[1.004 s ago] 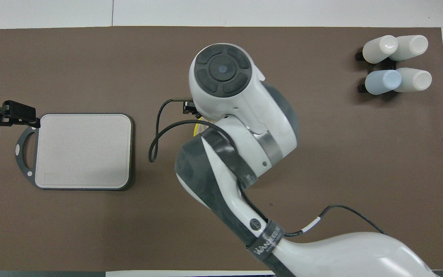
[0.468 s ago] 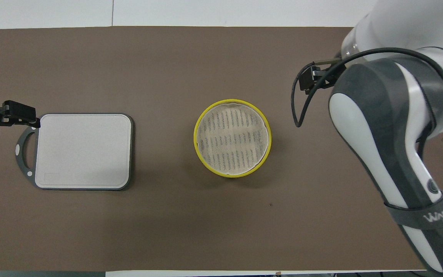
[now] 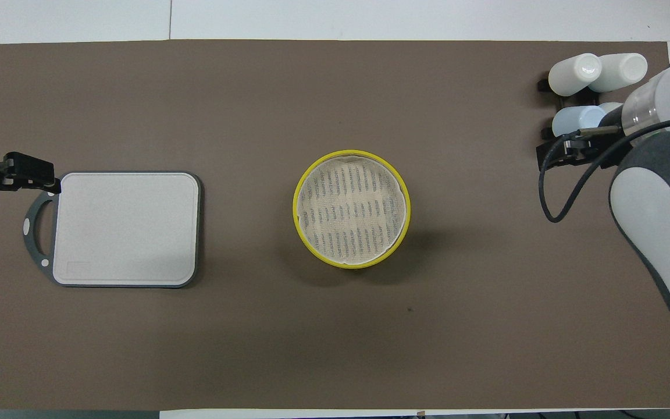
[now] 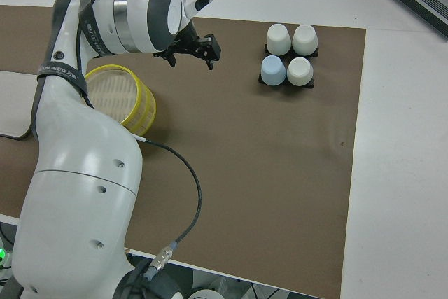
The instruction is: Place bun in steamer
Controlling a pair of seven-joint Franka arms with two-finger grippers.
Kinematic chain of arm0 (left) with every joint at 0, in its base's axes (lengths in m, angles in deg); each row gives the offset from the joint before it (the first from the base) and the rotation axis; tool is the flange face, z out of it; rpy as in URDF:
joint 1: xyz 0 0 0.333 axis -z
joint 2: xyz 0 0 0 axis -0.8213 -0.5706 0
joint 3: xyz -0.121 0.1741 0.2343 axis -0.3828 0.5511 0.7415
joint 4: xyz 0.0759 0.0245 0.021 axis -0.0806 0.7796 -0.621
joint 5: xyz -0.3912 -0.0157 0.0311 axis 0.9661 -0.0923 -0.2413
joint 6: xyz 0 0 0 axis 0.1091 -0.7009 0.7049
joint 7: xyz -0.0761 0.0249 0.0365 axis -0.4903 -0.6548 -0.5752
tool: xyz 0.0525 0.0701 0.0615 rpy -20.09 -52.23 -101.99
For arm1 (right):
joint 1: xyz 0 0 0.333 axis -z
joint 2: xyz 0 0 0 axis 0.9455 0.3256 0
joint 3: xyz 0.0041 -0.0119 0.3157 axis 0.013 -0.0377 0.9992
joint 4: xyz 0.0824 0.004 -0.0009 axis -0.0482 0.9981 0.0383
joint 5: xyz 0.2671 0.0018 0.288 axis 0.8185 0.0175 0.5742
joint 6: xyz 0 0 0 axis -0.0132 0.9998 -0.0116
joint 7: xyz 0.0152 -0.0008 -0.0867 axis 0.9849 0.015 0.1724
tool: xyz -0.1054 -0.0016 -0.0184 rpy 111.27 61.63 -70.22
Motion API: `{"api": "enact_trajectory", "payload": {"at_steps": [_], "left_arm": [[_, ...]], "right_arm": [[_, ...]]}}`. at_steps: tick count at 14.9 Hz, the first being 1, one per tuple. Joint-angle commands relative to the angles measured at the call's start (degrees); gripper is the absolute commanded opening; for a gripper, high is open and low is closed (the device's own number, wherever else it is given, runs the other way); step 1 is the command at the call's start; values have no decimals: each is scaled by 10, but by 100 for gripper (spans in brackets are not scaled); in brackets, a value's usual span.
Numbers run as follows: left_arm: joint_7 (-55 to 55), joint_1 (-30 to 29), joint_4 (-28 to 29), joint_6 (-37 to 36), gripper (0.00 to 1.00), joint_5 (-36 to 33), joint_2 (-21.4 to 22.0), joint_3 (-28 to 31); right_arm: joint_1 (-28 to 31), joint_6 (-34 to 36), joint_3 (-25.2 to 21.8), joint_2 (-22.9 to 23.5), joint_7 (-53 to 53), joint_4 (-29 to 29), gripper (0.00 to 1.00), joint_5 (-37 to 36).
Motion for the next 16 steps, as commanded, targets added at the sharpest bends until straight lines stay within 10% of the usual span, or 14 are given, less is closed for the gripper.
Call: {"api": "enact_trajectory", "payload": {"at_steps": [1, 16], "left_arm": [[-2, 4, 6, 1, 100, -10, 8, 3], [-2, 4, 6, 1, 100, -10, 8, 3]], "right_arm": [[39, -19, 9, -18, 16, 21, 100, -3], [62, 56, 8, -2, 17, -34, 100, 3]]}}
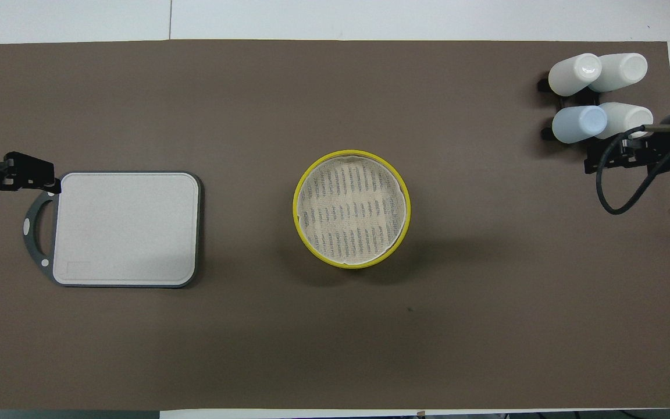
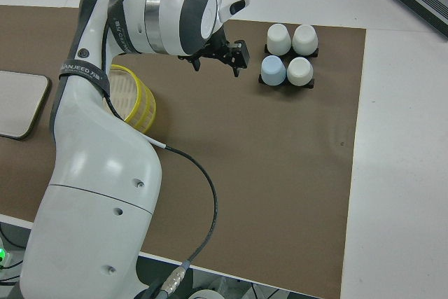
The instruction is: Place bun in steamer
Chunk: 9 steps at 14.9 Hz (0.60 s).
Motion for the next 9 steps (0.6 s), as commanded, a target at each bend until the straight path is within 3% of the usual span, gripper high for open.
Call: {"api": "enact_trajectory", "payload": {"at_steps": [1, 6, 9], "left_arm": [[-2, 4, 6, 0, 100, -10, 8, 3], [-3, 4, 6, 0, 100, -10, 8, 3], [-3, 4, 6, 1, 100, -10, 8, 3]], "right_arm": [[18, 17, 6, 6, 13, -12, 100, 3], [20, 11, 6, 5, 15, -12, 100, -7], [24, 11, 6, 5, 80, -12, 100, -7]]}}
